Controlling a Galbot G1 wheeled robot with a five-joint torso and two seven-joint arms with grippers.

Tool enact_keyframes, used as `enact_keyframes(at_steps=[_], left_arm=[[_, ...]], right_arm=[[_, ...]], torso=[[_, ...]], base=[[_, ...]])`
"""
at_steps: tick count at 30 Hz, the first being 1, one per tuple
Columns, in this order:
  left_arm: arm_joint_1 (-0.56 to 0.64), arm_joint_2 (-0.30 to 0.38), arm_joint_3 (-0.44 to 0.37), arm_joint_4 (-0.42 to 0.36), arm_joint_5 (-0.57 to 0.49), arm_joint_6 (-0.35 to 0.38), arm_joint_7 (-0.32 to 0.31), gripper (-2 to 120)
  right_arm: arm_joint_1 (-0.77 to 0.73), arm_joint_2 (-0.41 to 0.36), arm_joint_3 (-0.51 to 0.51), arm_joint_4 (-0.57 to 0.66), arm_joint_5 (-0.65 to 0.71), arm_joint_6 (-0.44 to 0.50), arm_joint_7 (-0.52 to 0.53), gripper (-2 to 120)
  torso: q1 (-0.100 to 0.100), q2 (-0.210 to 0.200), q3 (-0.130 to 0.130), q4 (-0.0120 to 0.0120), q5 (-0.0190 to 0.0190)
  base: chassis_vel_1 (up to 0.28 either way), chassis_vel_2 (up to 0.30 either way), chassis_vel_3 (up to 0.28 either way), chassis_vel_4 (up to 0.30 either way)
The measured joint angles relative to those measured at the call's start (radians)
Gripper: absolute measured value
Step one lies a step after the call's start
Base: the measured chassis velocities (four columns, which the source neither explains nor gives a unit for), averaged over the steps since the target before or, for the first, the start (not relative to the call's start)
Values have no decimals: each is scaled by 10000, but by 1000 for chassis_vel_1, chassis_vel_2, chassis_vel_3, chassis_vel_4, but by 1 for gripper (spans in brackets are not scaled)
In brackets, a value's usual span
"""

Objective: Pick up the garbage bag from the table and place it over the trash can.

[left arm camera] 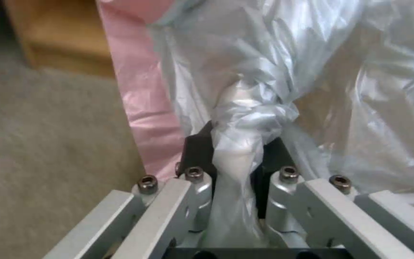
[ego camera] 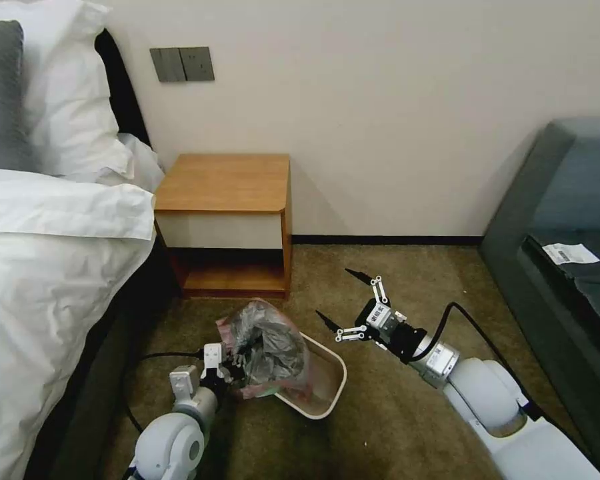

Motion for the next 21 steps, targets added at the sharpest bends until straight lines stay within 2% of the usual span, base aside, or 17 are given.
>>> enact_keyframes(at_steps=[2, 5, 6, 7, 10, 11, 14, 15, 18, 21], left_arm=[[94, -131, -66, -136, 124, -223, -106, 9], [450, -399, -203, -502, 487, -727, -510, 9], [450, -399, -203, -502, 487, -727, -510, 9], [585, -518, -211, -618, 606, -913, -731, 9], [865, -1017, -219, -845, 842, -1371, -1207, 9], [865, -1017, -219, -845, 842, -1371, -1207, 9], [1191, -1573, -198, -1216, 1061, -1793, -1402, 9], [1191, -1573, -198, -1216, 1061, -1793, -1402, 9], [1312, -1851, -251, -1634, 1283, -2161, -1496, 9], [1313, -1914, -311, -1888, 1296, -2258, -1649, 9]], right_arm=[[10, 58, -75, 8, -1, -5, 146, 100], [106, 343, -585, 184, 82, -254, 1457, 100], [106, 343, -585, 184, 82, -254, 1457, 100], [156, 491, -887, 333, 349, -536, 2174, 100], [300, 792, -1533, 777, 1366, -1417, 3359, 100], [300, 792, -1533, 777, 1366, -1417, 3359, 100], [504, 1005, -2120, 1098, 2813, -2444, 3579, 100], [504, 1005, -2120, 1098, 2813, -2444, 3579, 100], [724, 1176, -2664, 1321, 4388, -3436, 3590, 100], [893, 1239, -2881, 1247, 4527, -3683, 3183, 100]], torso=[[0, 0, 0, 0, 0], [-1, -1, 0, 1, 1], [-1, -1, 0, 1, 1], [0, 0, 0, 3, 2], [-1, 1, 0, 2, 0], [-1, 1, 0, 2, 0], [-1, 0, -1, 2, -2], [-1, 0, -1, 2, -2], [0, 1, -1, 2, -2], [-1, 1, -1, 1, -1]], base=[[0, 0, 0, 0], [0, 0, 0, 0], [0, 0, 0, 0], [0, 0, 0, 0], [0, 0, 0, 0], [0, 0, 0, 0], [0, 0, 0, 0], [0, 0, 0, 0], [0, 0, 0, 0], [0, 0, 0, 0]])
